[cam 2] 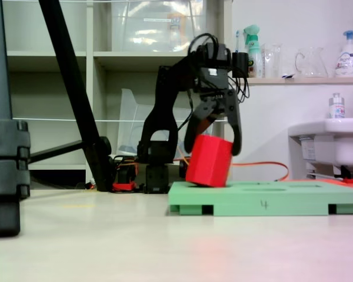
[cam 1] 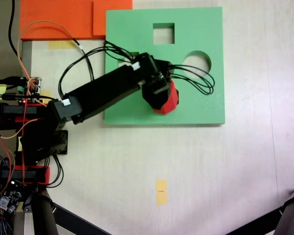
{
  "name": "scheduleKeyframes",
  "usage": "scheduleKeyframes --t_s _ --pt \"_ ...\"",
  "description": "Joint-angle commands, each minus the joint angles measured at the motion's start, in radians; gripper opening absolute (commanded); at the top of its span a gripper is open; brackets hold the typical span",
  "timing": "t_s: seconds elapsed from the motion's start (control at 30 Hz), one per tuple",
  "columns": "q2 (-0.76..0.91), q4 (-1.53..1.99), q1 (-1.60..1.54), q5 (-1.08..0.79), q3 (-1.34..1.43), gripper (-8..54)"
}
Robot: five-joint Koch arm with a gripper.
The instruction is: Put the octagonal pillar block into the corresponding hole
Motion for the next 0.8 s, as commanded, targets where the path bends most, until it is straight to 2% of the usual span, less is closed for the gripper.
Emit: scheduleKeyframes --t_s 0.0,0.33,0.57,0.77 --pt "0.015 -0.04 -0.029 0.003 -0.048 18.5" --pt "-0.012 -0.017 -0.043 -0.002 -0.046 18.9" --pt "-0.012 0.026 -0.025 0.094 -0.035 19.6" --pt "-0.012 0.025 0.002 0.1 -0.035 20.4"
